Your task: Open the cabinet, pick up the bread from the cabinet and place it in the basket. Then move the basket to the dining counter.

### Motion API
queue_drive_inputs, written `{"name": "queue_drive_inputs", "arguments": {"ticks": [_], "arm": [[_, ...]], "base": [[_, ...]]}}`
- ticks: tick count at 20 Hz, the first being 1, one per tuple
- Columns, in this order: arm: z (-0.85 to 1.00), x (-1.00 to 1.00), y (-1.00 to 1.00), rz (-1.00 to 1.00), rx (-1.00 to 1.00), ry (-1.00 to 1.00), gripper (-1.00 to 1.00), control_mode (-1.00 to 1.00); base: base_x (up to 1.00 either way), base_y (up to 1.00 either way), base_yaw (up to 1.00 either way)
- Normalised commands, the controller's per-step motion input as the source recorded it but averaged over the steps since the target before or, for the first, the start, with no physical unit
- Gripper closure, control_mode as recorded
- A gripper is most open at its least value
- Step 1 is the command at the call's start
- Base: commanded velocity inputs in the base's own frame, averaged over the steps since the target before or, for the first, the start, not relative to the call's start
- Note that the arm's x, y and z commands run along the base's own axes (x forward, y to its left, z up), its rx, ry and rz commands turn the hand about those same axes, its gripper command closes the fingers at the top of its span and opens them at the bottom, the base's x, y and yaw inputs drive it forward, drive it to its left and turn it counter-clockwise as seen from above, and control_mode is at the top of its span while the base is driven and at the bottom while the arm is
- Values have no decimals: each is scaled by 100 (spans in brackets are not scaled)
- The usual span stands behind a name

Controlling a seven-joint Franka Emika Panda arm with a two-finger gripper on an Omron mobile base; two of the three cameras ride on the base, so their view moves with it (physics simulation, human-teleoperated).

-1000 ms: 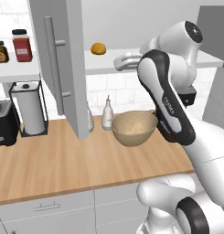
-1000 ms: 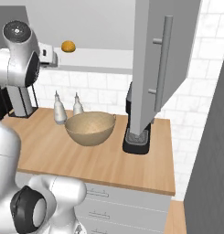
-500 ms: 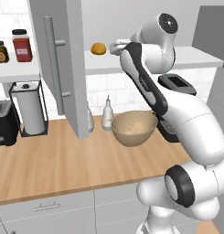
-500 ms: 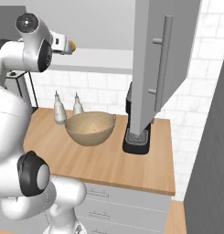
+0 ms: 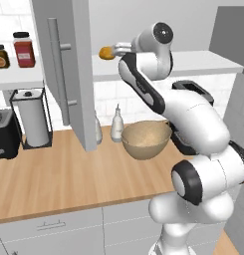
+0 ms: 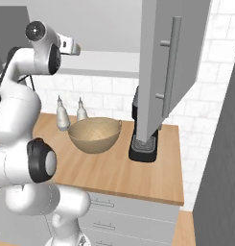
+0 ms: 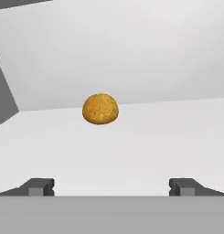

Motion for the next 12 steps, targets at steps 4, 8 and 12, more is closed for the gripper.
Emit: {"name": "queue_drive_inputs", "arguments": {"ticks": [4, 8, 12], "arm": [[0, 76, 8, 0, 1, 4, -100, -100], [0, 67, 24, 0, 0, 0, -100, -100], [0, 49, 30, 0, 0, 0, -100, -100]], "base": [[0, 0, 0], [0, 0, 0], [0, 0, 0]]}}
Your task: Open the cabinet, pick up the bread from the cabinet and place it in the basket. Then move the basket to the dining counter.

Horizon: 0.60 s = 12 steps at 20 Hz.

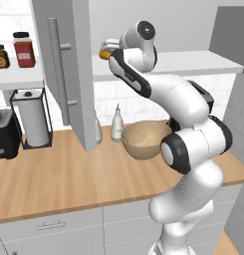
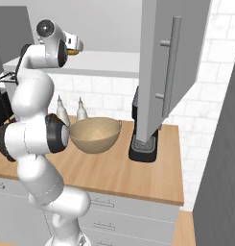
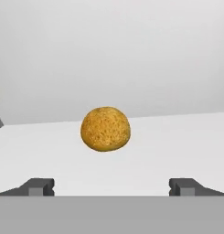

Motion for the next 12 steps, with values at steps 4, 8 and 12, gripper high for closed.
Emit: {"name": "queue_drive_inputs", "arguments": {"ticks": [4, 8, 12], "arm": [[-3, 52, 21, 0, 0, 0, -100, -100], [-9, 41, 9, 0, 0, 0, -100, -100], [-17, 39, 3, 0, 0, 0, -100, -100]], "base": [[0, 0, 0], [0, 0, 0], [0, 0, 0]]}}
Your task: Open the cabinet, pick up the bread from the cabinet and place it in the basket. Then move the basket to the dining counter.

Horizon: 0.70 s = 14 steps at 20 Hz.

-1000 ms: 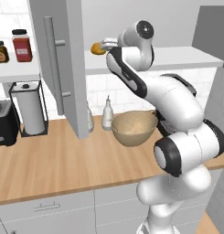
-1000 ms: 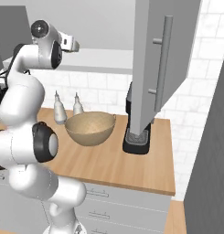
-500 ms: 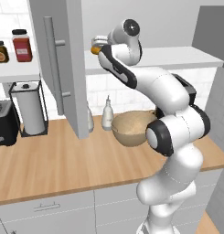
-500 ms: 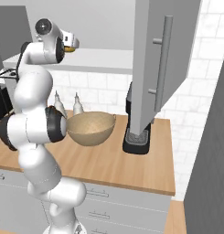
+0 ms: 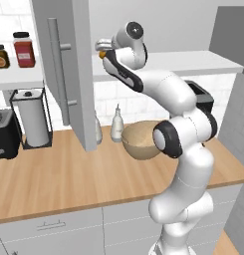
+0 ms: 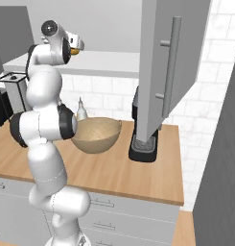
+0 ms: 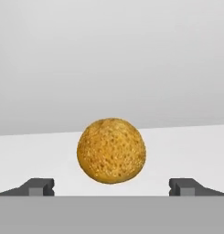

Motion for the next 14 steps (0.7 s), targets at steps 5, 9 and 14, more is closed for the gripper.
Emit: {"name": "queue_drive_inputs", "arguments": {"ticks": [5, 9, 14], "arm": [[-15, 16, 0, 0, 0, 0, -100, -100], [-4, 30, 0, 0, 0, 0, -100, -100], [0, 42, 0, 0, 0, 0, -100, -100]], "base": [[0, 0, 0], [0, 0, 0], [0, 0, 0]]}}
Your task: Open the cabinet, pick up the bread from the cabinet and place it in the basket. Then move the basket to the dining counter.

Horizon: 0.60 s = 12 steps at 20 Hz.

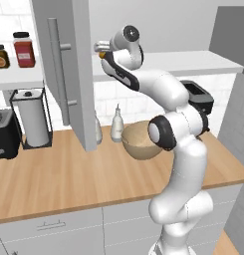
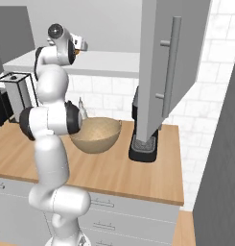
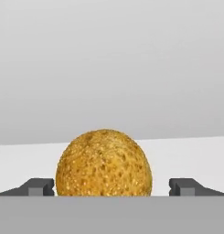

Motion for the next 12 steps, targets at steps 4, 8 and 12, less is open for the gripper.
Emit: {"name": "queue_drive_inputs", "arguments": {"ticks": [4, 8, 12], "arm": [[0, 35, 15, 0, -1, 0, -100, -100], [-6, 23, 22, 0, -1, 0, 100, -100], [-18, 2, 18, 0, 0, 0, 100, -100]], "base": [[0, 0, 0], [0, 0, 0], [0, 0, 0]]}}
